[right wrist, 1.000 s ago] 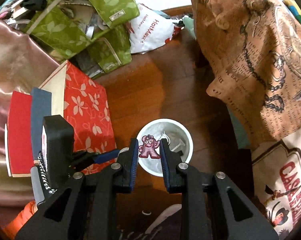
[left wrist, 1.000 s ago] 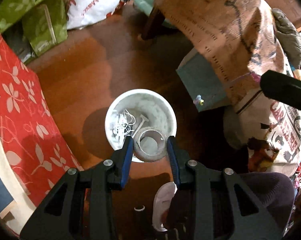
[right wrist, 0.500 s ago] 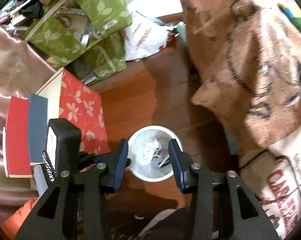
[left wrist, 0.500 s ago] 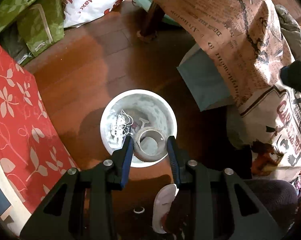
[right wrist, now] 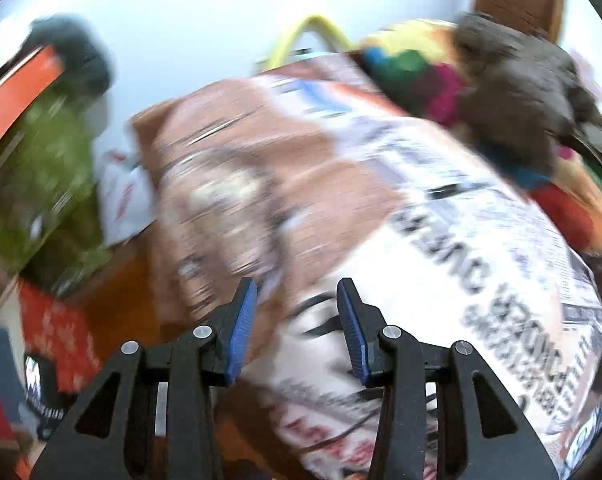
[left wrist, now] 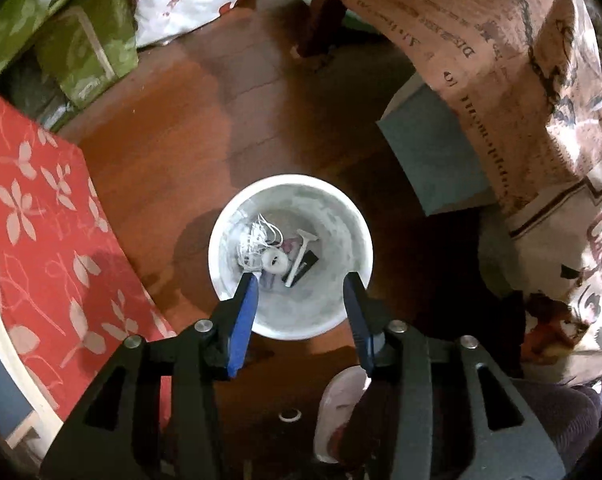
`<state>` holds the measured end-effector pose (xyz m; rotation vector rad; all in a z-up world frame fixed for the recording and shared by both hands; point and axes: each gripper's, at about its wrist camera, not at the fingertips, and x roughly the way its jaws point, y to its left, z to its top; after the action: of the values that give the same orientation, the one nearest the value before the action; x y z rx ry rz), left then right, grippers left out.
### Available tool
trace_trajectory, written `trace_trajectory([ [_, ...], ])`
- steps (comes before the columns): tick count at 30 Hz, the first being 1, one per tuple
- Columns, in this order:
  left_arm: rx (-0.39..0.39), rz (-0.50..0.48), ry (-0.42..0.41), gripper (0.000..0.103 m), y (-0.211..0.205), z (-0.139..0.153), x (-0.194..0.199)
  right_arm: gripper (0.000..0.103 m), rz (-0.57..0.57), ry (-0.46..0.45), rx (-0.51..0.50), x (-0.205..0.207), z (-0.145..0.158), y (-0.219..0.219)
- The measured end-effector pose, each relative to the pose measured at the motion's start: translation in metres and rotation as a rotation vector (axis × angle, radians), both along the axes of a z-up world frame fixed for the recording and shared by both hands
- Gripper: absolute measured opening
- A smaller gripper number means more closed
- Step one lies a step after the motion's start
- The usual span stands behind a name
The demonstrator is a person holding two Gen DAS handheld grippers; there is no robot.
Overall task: Collect trash
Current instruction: 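Close the right tool on the black Sharpie marker on the bed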
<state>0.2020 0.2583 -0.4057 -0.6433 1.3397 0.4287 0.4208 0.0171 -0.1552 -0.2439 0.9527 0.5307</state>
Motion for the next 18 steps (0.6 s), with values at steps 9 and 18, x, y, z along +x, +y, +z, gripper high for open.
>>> trace_trajectory([
  [9, 0.181, -0.065, -0.131, 0.043, -0.010, 0.068, 0.038, 0.038, -0.270, -0.014, 0.007, 0.101, -0.009, -0.052],
  [18, 0.365, -0.154, -0.382, 0.043, -0.036, 0.156, 0.075, 0.038, -0.366, 0.065, 0.064, 0.169, -0.036, -0.059],
])
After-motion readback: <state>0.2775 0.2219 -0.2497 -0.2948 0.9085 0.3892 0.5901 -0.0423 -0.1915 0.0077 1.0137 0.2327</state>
